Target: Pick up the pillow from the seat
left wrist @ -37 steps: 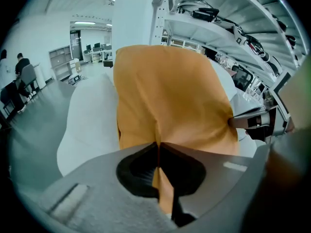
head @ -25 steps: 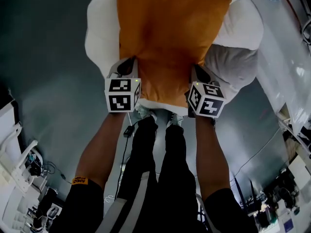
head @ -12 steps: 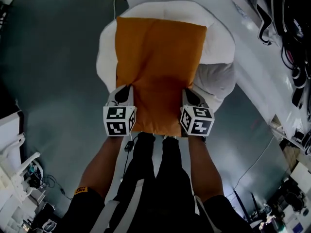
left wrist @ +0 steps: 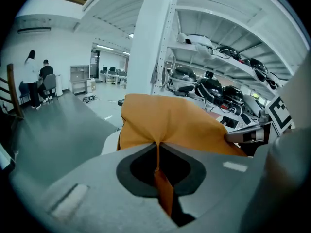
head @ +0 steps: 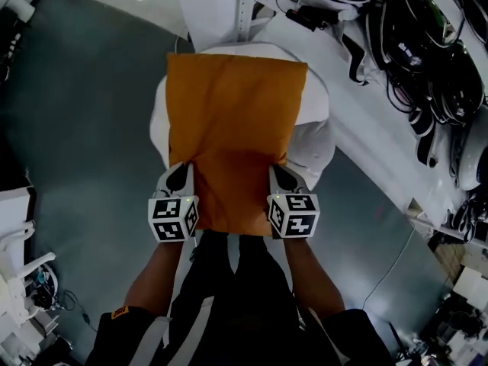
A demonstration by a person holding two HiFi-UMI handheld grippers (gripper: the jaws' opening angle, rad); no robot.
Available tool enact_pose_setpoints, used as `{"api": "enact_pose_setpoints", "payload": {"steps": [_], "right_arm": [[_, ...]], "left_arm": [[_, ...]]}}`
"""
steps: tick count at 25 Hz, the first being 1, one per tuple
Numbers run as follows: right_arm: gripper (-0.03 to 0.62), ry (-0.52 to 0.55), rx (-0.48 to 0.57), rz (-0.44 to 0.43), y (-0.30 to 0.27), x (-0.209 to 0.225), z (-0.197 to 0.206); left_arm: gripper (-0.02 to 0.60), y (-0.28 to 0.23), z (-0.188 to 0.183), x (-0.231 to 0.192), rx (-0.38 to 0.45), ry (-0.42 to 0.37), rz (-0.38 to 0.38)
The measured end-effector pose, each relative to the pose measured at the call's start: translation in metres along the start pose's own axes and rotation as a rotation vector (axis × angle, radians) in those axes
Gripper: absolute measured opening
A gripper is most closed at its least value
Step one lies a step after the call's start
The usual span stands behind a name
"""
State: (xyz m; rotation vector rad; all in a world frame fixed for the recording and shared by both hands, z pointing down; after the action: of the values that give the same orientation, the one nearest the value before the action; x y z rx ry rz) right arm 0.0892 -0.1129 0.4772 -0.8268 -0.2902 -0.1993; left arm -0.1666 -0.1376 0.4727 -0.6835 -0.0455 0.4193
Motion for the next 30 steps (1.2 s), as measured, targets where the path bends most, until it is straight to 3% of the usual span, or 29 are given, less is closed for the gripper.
{"api": "enact_pose_setpoints", "payload": {"steps": [17, 30], "right_arm": [[0.008, 0.118, 0.049, -0.098, 0.135, -0.001, -0.040], [0.008, 0.138, 0.102, -0.103, 0.186, -0.044, -0.041]], "left_arm": [[0.005, 0.124, -0.048, 0.085, 0.119, 0.062, -0.091], [0.005, 0.188, -0.060, 0.077, 0.183, 0.036, -0.067]]}}
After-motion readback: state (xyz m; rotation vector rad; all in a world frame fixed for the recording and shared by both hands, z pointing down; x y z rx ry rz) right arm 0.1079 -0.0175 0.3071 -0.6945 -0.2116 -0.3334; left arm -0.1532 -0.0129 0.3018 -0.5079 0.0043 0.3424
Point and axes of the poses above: the fingertips, and each gripper's own axes: y backward along the fingers, x to its right, z out of its underside, the point moved 7 cm from there along y, backward along the fingers, and after that the axes turned 8 degrees about -y, right-handed, at the moved point
